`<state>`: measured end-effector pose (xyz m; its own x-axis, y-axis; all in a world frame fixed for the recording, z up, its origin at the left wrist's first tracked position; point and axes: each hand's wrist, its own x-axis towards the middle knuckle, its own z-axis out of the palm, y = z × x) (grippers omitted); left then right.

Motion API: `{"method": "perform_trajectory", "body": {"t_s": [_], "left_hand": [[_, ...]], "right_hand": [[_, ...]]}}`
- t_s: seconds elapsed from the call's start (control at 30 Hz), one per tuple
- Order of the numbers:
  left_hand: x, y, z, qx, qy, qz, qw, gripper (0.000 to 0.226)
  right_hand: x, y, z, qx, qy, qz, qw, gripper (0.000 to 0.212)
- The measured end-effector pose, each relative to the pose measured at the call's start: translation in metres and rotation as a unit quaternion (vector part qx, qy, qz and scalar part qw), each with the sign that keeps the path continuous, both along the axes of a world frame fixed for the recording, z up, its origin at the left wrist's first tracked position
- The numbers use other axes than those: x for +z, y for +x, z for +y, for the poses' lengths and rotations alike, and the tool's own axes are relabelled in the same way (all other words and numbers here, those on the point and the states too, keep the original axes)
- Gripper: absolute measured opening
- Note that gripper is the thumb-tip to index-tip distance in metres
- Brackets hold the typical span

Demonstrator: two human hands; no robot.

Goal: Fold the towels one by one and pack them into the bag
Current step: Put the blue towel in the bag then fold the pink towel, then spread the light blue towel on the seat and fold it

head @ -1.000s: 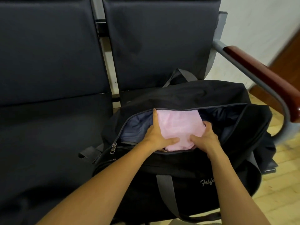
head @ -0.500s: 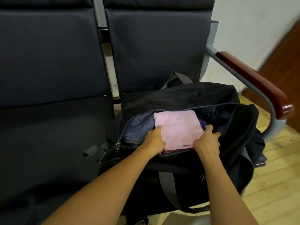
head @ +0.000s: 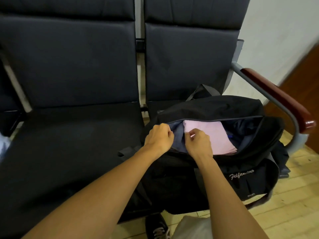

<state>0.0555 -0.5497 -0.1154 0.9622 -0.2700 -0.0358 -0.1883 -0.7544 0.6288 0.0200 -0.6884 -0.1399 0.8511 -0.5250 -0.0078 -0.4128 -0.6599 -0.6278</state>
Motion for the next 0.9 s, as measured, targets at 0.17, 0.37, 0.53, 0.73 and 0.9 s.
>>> {"method": "perform_trajectory", "body": {"t_s": [0.17,0.37,0.53,0.73,0.9], "left_hand": [[0.02,-0.005,0.083,0.04,-0.023,-0.021,0.999,0.023],[0.047,-0.003,0.198,0.092,-0.032,-0.038,0.994,0.023],[0.048,-0.009,0.28,0.145,-0.033,-0.035,0.988,0.024],[0.026,-0.026,0.364,0.188,-0.014,-0.028,0.982,0.022],[-0.006,-0.037,0.419,0.25,0.079,-0.006,0.965,0.016]], "right_hand": [[0.024,0.011,0.096,0.078,0.015,-0.036,0.996,0.031],[0.055,0.023,0.222,0.196,0.021,-0.059,0.979,0.039],[0.065,0.031,0.297,0.299,0.0,-0.03,0.954,0.035],[0.05,0.02,0.371,0.385,-0.002,-0.013,0.923,0.032],[0.028,0.022,0.412,0.485,-0.06,0.08,0.869,0.019]]}}
